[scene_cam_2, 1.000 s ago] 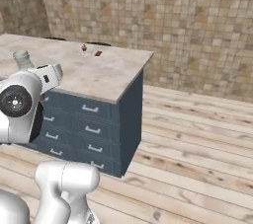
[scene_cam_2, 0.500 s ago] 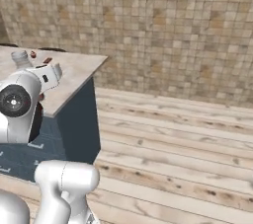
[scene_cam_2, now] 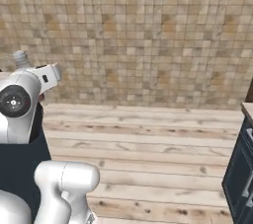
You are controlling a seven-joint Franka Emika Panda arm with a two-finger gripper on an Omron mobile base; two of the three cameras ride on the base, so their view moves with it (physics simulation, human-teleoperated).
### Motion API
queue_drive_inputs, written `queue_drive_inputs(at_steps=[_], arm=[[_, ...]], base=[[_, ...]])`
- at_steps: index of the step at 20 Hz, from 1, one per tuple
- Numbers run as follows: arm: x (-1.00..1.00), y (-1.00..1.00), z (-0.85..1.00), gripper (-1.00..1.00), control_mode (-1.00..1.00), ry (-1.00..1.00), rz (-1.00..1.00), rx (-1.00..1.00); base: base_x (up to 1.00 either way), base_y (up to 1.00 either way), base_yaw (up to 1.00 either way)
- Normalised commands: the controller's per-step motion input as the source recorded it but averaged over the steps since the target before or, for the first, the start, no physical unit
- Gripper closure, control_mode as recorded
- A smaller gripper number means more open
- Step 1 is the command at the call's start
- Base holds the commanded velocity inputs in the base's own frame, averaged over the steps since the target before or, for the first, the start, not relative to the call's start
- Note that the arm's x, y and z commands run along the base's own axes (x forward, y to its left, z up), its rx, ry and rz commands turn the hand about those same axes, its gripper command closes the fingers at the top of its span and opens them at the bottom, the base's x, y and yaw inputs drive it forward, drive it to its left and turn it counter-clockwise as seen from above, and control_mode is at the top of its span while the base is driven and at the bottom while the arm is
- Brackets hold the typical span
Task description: Take the cinnamon bottle from the cabinet and place it on the dining table, next to the plate with the cupcake. Then take the chocolate from the dining counter and place it on the cupcake plate.
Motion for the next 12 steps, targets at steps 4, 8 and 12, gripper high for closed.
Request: queue_drive_inputs(at_steps=[4, 8, 12], arm=[[0.00, 0.00, 0.00, 1.00, 1.00, 0.00, 0.00, 0.00], [0.00, 0.00, 0.00, 1.00, 1.00, 0.00, 0.00, 0.00], [0.00, 0.00, 0.00, 1.00, 1.00, 0.00, 0.00, 0.00]], base=[[1.00, -0.12, -0.31], [1.00, -0.04, -0.10], [1.00, 0.00, -0.10]])
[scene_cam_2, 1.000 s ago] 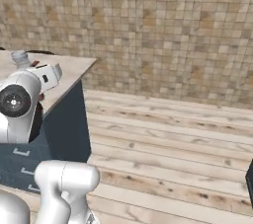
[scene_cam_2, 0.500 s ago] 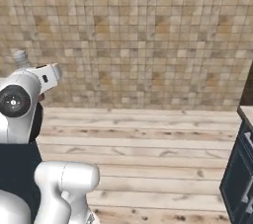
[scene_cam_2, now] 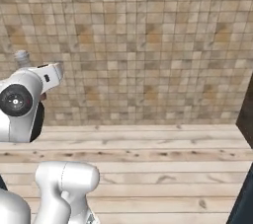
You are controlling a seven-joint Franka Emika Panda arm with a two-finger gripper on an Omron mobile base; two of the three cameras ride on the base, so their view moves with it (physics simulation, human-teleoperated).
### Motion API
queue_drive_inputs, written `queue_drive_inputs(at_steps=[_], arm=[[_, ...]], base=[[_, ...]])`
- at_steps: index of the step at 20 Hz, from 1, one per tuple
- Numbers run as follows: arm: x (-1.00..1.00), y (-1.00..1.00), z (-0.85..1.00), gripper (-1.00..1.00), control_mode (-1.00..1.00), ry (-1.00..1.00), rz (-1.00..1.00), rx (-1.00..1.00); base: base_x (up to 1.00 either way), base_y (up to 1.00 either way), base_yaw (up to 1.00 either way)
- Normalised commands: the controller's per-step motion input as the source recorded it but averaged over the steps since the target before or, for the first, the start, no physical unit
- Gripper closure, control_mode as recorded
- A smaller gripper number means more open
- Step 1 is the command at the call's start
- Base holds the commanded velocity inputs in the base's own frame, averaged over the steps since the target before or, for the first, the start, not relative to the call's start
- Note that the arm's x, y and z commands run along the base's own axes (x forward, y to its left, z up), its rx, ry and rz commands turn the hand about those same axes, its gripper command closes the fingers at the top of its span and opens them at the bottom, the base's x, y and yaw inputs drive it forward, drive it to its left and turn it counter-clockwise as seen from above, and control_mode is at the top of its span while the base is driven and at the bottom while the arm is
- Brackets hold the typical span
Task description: Take the cinnamon bottle from the cabinet and place it on the dining table, next to the plate with the cupcake. Then take the chocolate from the dining counter and place it on the cupcake plate.
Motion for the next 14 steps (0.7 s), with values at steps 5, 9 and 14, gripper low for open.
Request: queue_drive_inputs(at_steps=[5, 9, 14], arm=[[0.00, 0.00, 0.00, 1.00, 1.00, 0.00, 0.00, 0.00], [0.00, 0.00, 0.00, 1.00, 1.00, 0.00, 0.00, 0.00], [0.00, 0.00, 0.00, 1.00, 1.00, 0.00, 0.00, 0.00]], base=[[1.00, -0.12, -0.01], [1.00, -0.27, 0.28], [1.00, -0.31, 0.40]])
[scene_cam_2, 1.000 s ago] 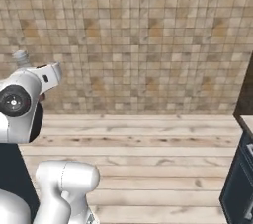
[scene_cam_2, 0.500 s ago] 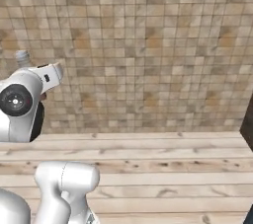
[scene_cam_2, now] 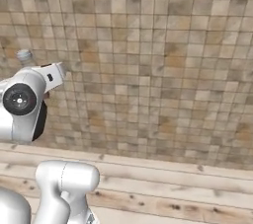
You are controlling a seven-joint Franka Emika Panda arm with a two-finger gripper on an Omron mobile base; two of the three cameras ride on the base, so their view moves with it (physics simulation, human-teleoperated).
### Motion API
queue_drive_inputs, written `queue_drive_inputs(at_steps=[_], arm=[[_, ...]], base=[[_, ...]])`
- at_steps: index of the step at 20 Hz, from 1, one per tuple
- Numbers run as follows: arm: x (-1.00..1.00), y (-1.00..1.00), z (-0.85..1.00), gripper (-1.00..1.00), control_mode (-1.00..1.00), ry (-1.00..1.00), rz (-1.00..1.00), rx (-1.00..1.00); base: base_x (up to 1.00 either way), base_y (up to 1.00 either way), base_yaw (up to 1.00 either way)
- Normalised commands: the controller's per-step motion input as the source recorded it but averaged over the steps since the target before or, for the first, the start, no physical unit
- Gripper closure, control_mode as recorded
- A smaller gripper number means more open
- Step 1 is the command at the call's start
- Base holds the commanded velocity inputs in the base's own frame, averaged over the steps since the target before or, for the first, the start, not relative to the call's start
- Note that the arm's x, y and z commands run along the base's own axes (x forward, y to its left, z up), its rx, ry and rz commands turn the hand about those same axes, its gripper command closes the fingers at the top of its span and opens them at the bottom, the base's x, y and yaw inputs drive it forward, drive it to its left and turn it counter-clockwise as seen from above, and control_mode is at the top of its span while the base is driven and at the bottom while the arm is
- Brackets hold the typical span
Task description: Take the cinnamon bottle from the cabinet and place it on the dining table, next to the plate with the cupcake. Then take the chocolate from the dining counter and place it on the cupcake plate.
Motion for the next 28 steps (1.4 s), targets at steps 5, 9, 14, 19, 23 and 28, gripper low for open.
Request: queue_drive_inputs(at_steps=[5, 9, 14, 19, 23, 28], arm=[[0.00, 0.00, 0.00, 1.00, 1.00, 0.00, 0.00, 0.00], [0.00, 0.00, 0.00, 1.00, 1.00, 0.00, 0.00, 0.00], [0.00, 0.00, 0.00, 1.00, 1.00, 0.00, 0.00, 0.00], [0.00, 0.00, 0.00, 1.00, 1.00, 0.00, 0.00, 0.00], [0.00, 0.00, 0.00, 1.00, 1.00, 0.00, 0.00, 0.00], [0.00, 0.00, 0.00, 1.00, 1.00, 0.00, 0.00, 0.00]], base=[[0.99, -0.39, 0.47], [0.92, -0.29, 0.55], [0.85, -0.11, 0.60], [0.58, 0.00, 0.71], [0.41, 0.00, 0.65], [0.56, 0.03, 0.58]])
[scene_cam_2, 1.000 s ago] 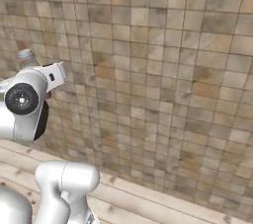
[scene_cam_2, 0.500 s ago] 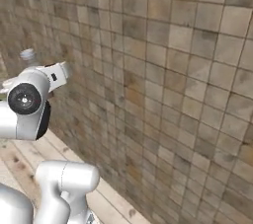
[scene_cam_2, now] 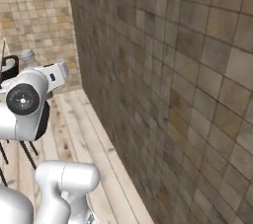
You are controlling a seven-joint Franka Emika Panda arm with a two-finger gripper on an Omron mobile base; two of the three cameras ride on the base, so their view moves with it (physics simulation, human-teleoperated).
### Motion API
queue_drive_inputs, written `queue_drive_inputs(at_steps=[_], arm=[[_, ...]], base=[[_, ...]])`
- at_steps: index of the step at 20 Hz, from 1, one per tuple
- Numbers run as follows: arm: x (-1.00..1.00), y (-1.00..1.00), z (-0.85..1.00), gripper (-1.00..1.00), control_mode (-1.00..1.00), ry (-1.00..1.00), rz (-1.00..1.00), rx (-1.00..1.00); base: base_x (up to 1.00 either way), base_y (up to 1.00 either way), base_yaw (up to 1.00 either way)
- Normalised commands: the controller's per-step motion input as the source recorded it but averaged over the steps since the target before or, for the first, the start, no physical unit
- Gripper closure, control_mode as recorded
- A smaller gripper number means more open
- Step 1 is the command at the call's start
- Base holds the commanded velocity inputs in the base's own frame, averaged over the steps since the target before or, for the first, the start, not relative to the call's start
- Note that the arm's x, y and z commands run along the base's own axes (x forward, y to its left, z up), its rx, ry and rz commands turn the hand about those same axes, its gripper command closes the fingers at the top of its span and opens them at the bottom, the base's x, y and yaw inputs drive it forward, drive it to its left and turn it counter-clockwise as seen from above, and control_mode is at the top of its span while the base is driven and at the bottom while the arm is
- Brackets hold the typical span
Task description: Take the cinnamon bottle from the cabinet and place it on the dining table, next to the plate with the cupcake. Then take the chocolate from the dining counter and place it on the cupcake plate.
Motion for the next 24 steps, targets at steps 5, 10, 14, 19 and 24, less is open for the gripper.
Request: queue_drive_inputs(at_steps=[5, 10, 14, 19, 24], arm=[[0.00, 0.00, 0.00, 1.00, 1.00, 0.00, 0.00, 0.00], [0.00, 0.00, 0.00, 1.00, 1.00, 0.00, 0.00, 0.00], [0.00, 0.00, 0.00, 1.00, 1.00, 0.00, 0.00, 0.00], [0.00, 0.00, 0.00, 1.00, 1.00, 0.00, 0.00, 0.00], [0.00, 0.00, 0.00, 1.00, 1.00, 0.00, 0.00, 0.00]], base=[[0.54, -0.09, 0.50], [0.69, -0.21, 0.48], [0.68, -0.14, 0.58], [0.53, -0.11, 0.62], [0.35, -0.18, 0.63]])
